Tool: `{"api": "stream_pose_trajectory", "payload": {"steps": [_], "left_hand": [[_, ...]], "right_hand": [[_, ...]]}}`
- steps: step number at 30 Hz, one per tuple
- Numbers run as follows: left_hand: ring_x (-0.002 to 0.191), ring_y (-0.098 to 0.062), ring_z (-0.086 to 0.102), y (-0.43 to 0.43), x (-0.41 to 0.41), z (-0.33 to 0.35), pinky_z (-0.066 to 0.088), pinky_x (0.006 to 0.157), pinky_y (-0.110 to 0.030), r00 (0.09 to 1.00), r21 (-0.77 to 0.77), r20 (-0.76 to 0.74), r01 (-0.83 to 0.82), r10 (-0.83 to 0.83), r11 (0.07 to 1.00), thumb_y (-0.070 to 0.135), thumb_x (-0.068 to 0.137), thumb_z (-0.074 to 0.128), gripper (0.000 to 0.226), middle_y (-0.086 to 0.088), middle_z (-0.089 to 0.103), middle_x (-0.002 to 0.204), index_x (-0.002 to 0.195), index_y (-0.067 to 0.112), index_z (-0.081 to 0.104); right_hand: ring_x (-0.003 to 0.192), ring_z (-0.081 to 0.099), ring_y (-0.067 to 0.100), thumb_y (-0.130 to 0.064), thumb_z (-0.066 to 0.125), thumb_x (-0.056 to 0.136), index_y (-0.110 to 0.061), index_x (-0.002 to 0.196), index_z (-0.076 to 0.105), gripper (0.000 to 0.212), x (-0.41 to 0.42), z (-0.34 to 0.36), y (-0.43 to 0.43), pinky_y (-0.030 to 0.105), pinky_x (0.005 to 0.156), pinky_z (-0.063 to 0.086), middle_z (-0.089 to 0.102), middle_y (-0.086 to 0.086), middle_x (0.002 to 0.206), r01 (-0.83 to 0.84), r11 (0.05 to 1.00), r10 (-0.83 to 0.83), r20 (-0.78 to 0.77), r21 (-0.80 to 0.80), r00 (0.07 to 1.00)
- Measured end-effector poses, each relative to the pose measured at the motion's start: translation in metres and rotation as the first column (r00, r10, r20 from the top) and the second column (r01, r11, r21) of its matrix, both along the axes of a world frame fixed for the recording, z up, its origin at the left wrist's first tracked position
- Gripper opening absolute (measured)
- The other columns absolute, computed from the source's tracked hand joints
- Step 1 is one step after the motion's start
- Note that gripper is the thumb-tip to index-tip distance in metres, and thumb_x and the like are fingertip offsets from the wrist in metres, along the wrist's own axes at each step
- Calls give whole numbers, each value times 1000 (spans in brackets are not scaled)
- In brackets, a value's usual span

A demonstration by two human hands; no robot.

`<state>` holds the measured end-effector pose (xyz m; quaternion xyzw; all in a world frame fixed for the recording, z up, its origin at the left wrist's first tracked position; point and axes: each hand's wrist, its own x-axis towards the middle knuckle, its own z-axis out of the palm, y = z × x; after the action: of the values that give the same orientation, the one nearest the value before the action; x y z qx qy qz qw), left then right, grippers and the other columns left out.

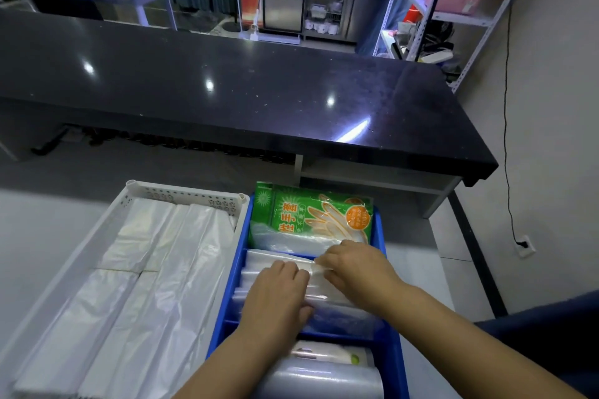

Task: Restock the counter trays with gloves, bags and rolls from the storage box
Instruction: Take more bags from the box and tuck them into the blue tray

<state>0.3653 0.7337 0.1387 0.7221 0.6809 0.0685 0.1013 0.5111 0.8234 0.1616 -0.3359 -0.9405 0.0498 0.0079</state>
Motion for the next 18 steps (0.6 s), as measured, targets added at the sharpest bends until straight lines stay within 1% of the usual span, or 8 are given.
{"api": "stream_pose_trajectory", "payload": {"steps": [2,3,5,8,11,13,15,18], "left_hand": [[115,-17,37,4,-6,-2,29,97,-30,1000,19,4,18,-18,1000,46,79,57,49,4,45,125,121,24,43],[119,-17,34,6,-9,-2,27,100,-31,1000,18,-3,29,-29,999,48,78,58,56,4,41,129,125,24,40],[124,-18,31,8,-15,-5,23,103,-32,998,24,-34,46,-45,999,49,75,59,66,2,37,134,130,22,36],[126,-21,33,11,-21,-11,23,104,-33,995,25,-81,64,-62,998,49,72,61,73,0,36,137,134,20,34],[126,-23,32,16,-23,-13,24,104,-35,982,1,-155,106,-105,994,49,70,64,78,-3,35,138,134,20,31],[130,-24,29,18,-28,-13,23,106,-36,974,-36,-172,143,-147,989,50,69,67,82,-4,32,141,136,19,30],[129,-23,30,17,-38,-9,24,106,-35,974,-42,-154,164,-169,986,50,68,68,80,-2,34,140,134,21,34],[116,-18,43,12,-54,-1,35,95,-30,976,-31,-87,197,-199,980,42,72,66,54,4,50,124,122,27,50]], "right_hand": [[101,56,16,-43,46,91,-29,116,60,32,6,3,-3,34,79,48,65,-7,113,66,997,-68,-62,-43,996],[102,55,14,-48,45,90,-29,115,61,35,10,3,-6,34,81,48,65,-8,113,81,993,-86,-59,-83,995],[103,53,14,-53,47,86,-29,114,61,39,18,0,-15,34,84,48,64,-8,113,66,987,-66,3,-146,998],[101,49,19,-44,49,85,-23,106,64,33,28,-9,-21,35,85,43,60,-3,109,3,998,3,91,-67,996],[104,45,21,-38,49,84,-21,106,59,30,30,-14,-20,33,86,34,55,0,110,46,999,-46,144,3,989],[103,45,22,-37,53,83,-20,107,57,30,28,-15,-20,34,86,34,55,1,111,55,998,-56,149,13,987],[103,45,22,-38,56,81,-20,108,55,33,28,-16,-22,35,89,34,56,1,111,46,999,-46,137,6,989],[102,47,21,-38,58,81,-21,109,55,33,29,-17,-24,34,92,35,58,0,112,39,999,-37,141,-15,989]]}}
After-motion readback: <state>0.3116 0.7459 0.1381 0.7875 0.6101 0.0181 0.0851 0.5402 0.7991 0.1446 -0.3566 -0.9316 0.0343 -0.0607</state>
